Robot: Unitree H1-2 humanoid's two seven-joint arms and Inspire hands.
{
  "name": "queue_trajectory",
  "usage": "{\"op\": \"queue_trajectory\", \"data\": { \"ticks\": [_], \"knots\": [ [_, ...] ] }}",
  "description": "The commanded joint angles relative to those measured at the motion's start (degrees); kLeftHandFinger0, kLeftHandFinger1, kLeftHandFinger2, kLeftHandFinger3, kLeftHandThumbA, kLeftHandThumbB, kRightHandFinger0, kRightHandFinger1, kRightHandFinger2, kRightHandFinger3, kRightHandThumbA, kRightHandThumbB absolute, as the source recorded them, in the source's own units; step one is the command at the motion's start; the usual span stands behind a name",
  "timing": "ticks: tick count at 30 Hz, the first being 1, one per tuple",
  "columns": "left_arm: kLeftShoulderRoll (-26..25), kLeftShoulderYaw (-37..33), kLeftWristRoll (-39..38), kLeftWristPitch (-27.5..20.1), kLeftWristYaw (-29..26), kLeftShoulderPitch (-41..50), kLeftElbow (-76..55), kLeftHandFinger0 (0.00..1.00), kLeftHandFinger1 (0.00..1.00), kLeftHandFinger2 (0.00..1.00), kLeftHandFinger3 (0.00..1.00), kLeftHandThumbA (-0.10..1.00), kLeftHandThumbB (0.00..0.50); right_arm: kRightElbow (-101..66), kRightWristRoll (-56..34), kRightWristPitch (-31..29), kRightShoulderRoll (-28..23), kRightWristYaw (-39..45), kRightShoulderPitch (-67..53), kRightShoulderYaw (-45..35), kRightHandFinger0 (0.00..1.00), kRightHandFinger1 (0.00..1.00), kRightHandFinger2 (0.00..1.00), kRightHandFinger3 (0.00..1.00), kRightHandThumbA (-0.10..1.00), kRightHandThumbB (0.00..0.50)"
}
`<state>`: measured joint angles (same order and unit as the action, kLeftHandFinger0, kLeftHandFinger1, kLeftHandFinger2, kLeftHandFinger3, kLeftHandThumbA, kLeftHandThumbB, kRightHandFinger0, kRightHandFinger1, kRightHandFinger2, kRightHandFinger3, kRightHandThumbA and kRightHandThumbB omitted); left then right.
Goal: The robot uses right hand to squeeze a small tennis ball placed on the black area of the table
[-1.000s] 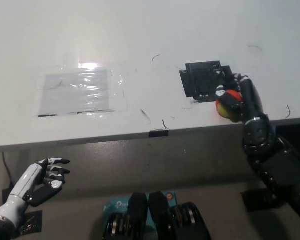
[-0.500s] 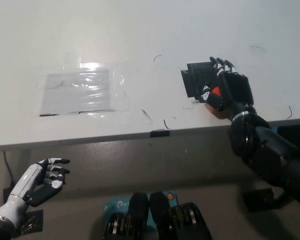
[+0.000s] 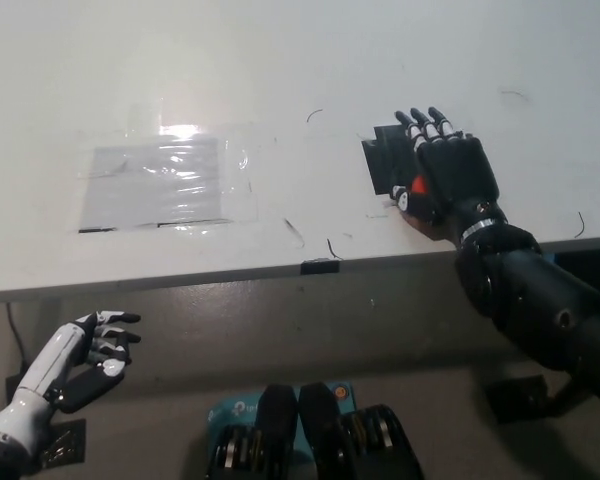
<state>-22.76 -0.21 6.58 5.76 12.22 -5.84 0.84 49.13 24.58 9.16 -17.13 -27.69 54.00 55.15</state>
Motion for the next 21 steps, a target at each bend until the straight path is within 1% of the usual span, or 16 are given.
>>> {"op": "queue_trajectory", "data": {
  "ticks": [1,2,3,5,8,11,13,14,16,17,19,20,21],
  "knots": [
    [-1.63,0.39,0.5,-1.36,0.13,0.41,-2.0,0.45,0.52,0.63,0.72,0.31,0.076,-4.57,3.99,2.09,-1.27,5.75,0.47,-4.51,1.0,1.0,1.0,1.0,0.71,0.342],
    [-1.62,0.4,0.5,-1.37,0.12,0.46,-2.01,0.45,0.52,0.63,0.72,0.31,0.077,-4.8,4.39,2.15,-1.21,6.08,0.3,-5.05,1.0,1.0,1.0,1.0,0.71,0.343],
    [-1.51,0.58,0.04,-1.76,0.16,0.63,-1.77,0.44,0.52,0.63,0.72,0.3,0.079,-6.37,3.85,3.14,-1.07,7.36,-0.11,-6.86,1.0,1.0,1.0,1.0,0.74,0.335],
    [-1.48,0.49,0.09,-1.92,0.19,0.81,-1.57,0.44,0.52,0.62,0.72,0.3,0.075,-8.9,3.88,4.1,-1.02,8.75,-0.89,-9.87,1.0,1.0,1.0,1.0,0.75,0.341],
    [-1.31,0.52,0.03,-1.81,0.11,0.9,-1.39,0.44,0.51,0.62,0.71,0.31,0.078,-11.44,3.57,4.79,-0.77,10.84,-1.64,-13.87,1.0,1.0,1.0,1.0,0.77,0.334],
    [-1.32,0.35,0.62,-1.22,-0.09,1.05,-1.68,0.45,0.52,0.62,0.71,0.31,0.08,-13.62,3.53,5.17,-0.56,12.79,-2.15,-16.86,1.0,1.0,1.0,1.0,0.76,0.323],
    [-1.35,0.3,0.64,-1.11,0.0,1.0,-1.69,0.45,0.52,0.62,0.71,0.32,0.078,-15.0,3.99,6.08,-0.48,14.27,-2.27,-18.41,1.0,1.0,1.0,1.0,0.78,0.325],
    [-1.3,0.32,0.44,-1.02,0.11,0.93,-1.7,0.44,0.51,0.61,0.7,0.31,0.073,-16.4,4.33,6.76,-0.64,15.04,-2.3,-19.15,1.0,1.0,1.0,1.0,0.8,0.327],
    [-1.3,0.32,0.34,-1.09,0.18,0.91,-1.66,0.42,0.5,0.6,0.7,0.31,0.07,-17.95,4.91,7.19,-0.8,16.08,-2.56,-20.05,1.0,1.0,1.0,1.0,0.78,0.322],
    [-1.28,0.34,0.35,-1.64,0.05,0.91,-1.29,0.43,0.5,0.61,0.7,0.31,0.076,-19.72,5.14,7.76,-1.14,17.33,-2.92,-20.74,1.0,1.0,1.0,1.0,0.77,0.315],
    [-1.21,0.42,0.42,-0.95,-0.04,0.94,-1.51,0.44,0.51,0.61,0.7,0.32,0.089,-24.31,4.78,9.34,-2.23,20.36,-4.03,-22.2,1.0,1.0,1.0,1.0,0.73,0.277],
    [-1.29,0.36,0.53,-0.93,0.0,0.92,-1.54,0.44,0.51,0.61,0.7,0.32,0.089,-25.62,4.67,9.44,-2.62,21.34,-4.44,-22.79,1.0,1.0,1.0,1.0,0.72,0.272],
    [-1.31,0.36,0.53,-1.07,-0.01,0.9,-1.45,0.44,0.51,0.61,0.7,0.32,0.087,-28.62,4.37,9.76,-3.59,22.92,-5.26,-23.59,1.0,1.0,1.0,1.0,0.72,0.252]
  ]
}}
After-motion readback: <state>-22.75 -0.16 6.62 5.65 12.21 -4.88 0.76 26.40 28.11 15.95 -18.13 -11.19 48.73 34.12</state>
